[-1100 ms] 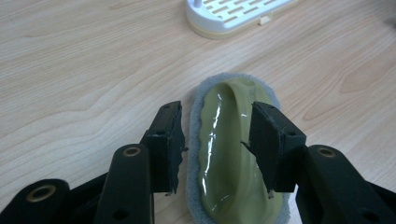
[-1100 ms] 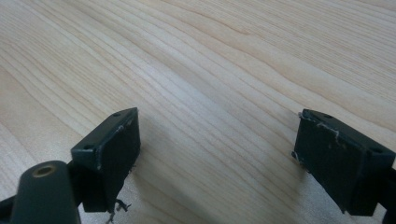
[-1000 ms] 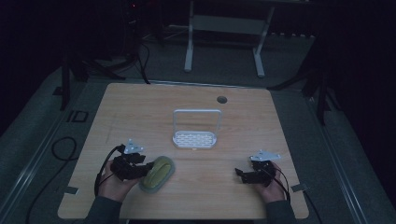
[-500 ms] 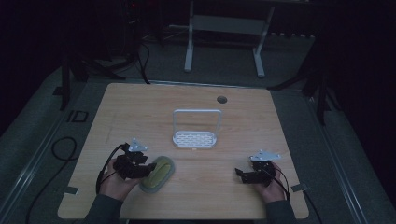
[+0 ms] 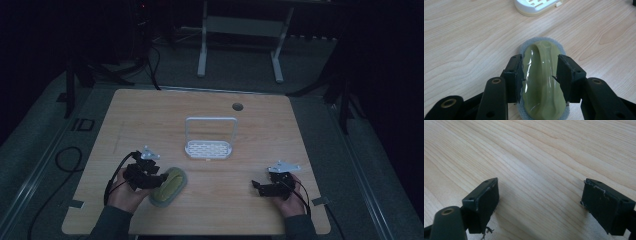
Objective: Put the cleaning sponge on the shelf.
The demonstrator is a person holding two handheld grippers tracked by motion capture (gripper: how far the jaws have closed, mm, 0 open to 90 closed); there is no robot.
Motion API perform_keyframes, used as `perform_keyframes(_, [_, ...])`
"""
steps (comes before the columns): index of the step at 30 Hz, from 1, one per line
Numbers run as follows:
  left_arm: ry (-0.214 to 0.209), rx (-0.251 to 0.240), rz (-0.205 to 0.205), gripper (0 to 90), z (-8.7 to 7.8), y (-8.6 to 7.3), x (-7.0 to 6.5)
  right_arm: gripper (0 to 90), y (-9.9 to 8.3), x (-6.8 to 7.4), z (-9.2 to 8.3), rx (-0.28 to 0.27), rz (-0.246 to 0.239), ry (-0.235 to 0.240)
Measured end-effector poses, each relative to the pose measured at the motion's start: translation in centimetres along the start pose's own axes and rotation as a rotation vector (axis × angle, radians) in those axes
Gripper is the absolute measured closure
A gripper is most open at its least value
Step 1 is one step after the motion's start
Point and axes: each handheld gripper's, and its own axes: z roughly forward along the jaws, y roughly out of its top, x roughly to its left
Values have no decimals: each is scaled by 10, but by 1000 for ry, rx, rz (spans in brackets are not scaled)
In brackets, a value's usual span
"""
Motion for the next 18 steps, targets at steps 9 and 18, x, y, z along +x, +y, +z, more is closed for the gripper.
perform_keyframes(9, [-8, 30, -2, 552, 0, 6, 0, 141, 0, 0, 0, 0, -1, 0])
perform_keyframes(18, [-25, 66, 20, 518, 3, 13, -4, 141, 0, 0, 0, 0, -1, 0])
